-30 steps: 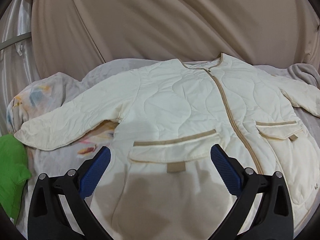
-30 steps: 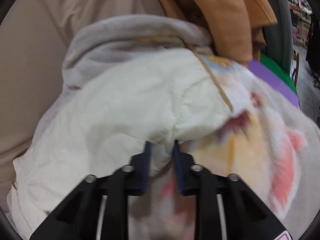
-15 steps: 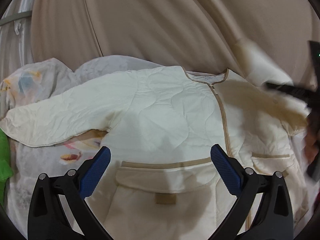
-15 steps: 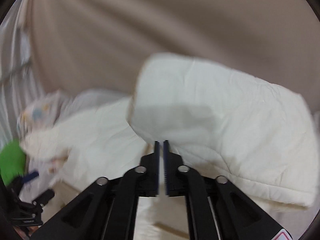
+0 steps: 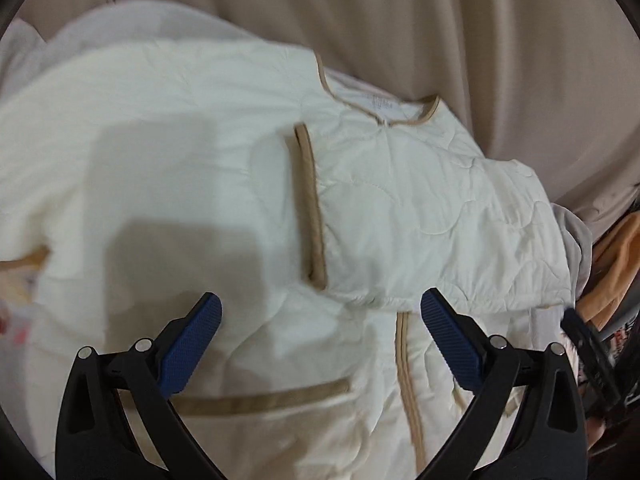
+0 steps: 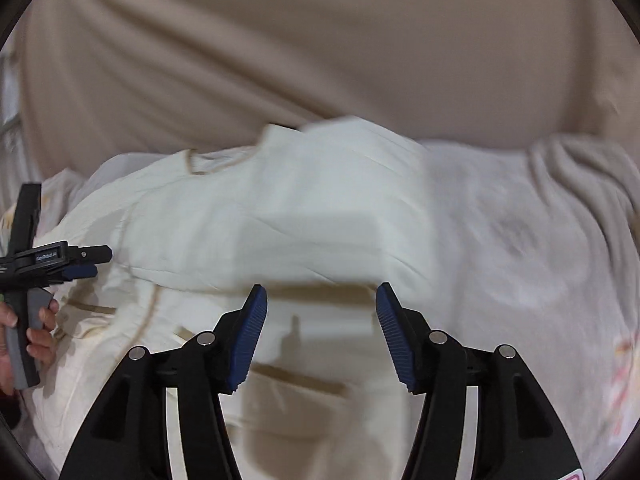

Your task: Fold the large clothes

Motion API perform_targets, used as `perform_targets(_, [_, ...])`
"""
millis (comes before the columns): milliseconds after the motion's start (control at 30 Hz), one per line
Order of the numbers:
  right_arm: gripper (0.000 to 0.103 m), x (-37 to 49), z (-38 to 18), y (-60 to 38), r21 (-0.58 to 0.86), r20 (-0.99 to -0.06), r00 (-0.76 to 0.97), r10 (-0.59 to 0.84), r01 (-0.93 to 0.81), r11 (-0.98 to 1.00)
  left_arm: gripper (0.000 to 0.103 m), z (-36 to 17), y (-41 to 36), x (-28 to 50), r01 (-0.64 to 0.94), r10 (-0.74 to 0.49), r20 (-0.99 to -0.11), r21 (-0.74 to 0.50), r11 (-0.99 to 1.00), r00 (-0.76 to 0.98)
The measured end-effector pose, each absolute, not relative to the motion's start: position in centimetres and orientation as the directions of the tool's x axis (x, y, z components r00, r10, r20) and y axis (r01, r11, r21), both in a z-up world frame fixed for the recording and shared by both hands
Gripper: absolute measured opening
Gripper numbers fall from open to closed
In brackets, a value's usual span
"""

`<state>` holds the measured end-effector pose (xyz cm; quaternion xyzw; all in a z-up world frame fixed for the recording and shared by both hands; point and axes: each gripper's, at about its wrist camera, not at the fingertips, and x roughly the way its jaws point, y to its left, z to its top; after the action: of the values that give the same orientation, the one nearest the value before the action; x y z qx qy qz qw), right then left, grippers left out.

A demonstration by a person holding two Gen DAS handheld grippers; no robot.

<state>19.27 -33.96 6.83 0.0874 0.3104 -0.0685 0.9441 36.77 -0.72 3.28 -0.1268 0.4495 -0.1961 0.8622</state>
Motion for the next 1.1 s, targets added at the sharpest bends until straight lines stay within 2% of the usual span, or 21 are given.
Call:
perform_targets(33, [0.056, 18.8, 6.2, -35.2, 0.159, -0.612, 0.788, -0.062, 0.199, 0.967, 0.086, 2.8, -1.4, 37.4, 0.232, -0.475, -0.724, -0.416, 0.879, 0.5])
perform_targets(67, [0.056, 18.4, 5.5, -36.3, 0.198, -0.627, 0.778, -0.044, 0.213, 0.957, 0.068, 2.5, -2.1, 37.9, 0.238, -0.484, -0.725, -0.423, 0.874, 0.489])
perform_targets(100, [0.056, 18.4, 5.0, -36.9, 0.223, -0.634, 0.773, -0.03, 0.221, 0.949, 0.056, 2.4, -2.6, 38.2, 0.245, -0.488, -0.726, -0.423, 0.872, 0.484])
perform_targets(133, [0.056, 18.5, 4.7, -37.1, 0.252, -0.638, 0.77, -0.011, 0.222, 0.942, 0.033, 2.6, -3.2, 38.5, 0.264, -0.5, -0.725, -0.425, 0.866, 0.473])
perform_targets(167, [0.056, 18.6, 4.6, -37.5, 0.277, -0.635, 0.772, 0.008, 0.218, 0.936, 0.02, 3.0, -3.2, 38.6, 0.269, -0.508, -0.722, -0.431, 0.861, 0.47])
perform_targets(233, [0.056, 19.8, 4.5, -37.2, 0.33, -0.62, 0.782, 0.056, 0.196, 0.923, 0.008, 4.7, -2.4, 38.7, 0.287, -0.534, -0.691, -0.451, 0.845, 0.487])
perform_targets(400, [0.057, 22.7, 4.2, -37.5, 0.471, -0.596, 0.772, 0.22, 0.114, 0.875, 0.007, 9.5, 3.3, 38.3, 0.243, -0.425, -0.626, -0.357, 0.902, 0.654])
perform_targets(567, [0.058, 25.8, 2.0, -37.3, 0.562, -0.615, 0.734, 0.287, 0.152, 0.813, 0.007, 5.0, 5.1, 40.6, 0.168, -0.365, -0.716, -0.333, 0.928, 0.595])
perform_targets(600, [0.055, 26.1, 2.0, -37.3, 0.566, -0.615, 0.736, 0.283, 0.162, 0.809, 0.007, 4.4, 5.0, 40.6, 0.165, -0.364, -0.718, -0.334, 0.928, 0.593])
perform_targets(633, [0.048, 26.3, 2.2, -37.3, 0.565, -0.609, 0.748, 0.266, 0.174, 0.806, 0.007, 4.0, 5.1, 40.6, 0.164, -0.364, -0.714, -0.335, 0.928, 0.598])
perform_targets(667, [0.025, 26.3, 2.8, -37.4, 0.561, -0.597, 0.764, 0.244, 0.181, 0.808, 0.007, 3.9, 4.9, 40.5, 0.162, -0.363, -0.708, -0.337, 0.927, 0.606])
perform_targets(700, [0.017, 26.0, 3.7, -37.4, 0.558, -0.576, 0.786, 0.224, 0.178, 0.811, 0.007, 3.9, 4.7, 40.4, 0.168, -0.37, -0.703, -0.342, 0.924, 0.607])
perform_targets(767, [0.012, 25.1, 5.0, -37.4, 0.538, -0.533, 0.825, 0.188, 0.159, 0.828, 0.008, 3.9, 4.6, 40.1, 0.188, -0.384, -0.696, -0.344, 0.92, 0.607])
perform_targets(800, [0.012, 24.9, 5.3, -37.3, 0.5, -0.532, 0.833, 0.151, 0.165, 0.85, 0.008, 3.8, 4.4, 40.0, 0.199, -0.391, -0.694, -0.344, 0.918, 0.604])
perform_targets(900, [0.011, 27.0, 2.6, -36.6, 0.334, -0.683, 0.728, 0.058, 0.241, 0.911, 0.009, 2.8, 4.2, 39.7, 0.215, -0.374, -0.706, -0.309, 0.927, 0.601])
perform_targets(933, [0.012, 27.1, 2.0, -36.3, 0.311, -0.702, 0.71, 0.053, 0.24, 0.92, 0.01, 2.6, 3.9, 39.8, 0.215, -0.361, -0.708, -0.291, 0.932, 0.607])
perform_targets(1100, [0.016, 23.5, 5.8, -35.7, 0.315, -0.637, 0.771, 0.002, 0.258, 0.913, 0.011, 2.6, 3.7, 39.5, 0.229, -0.334, -0.707, -0.243, 0.943, 0.624])
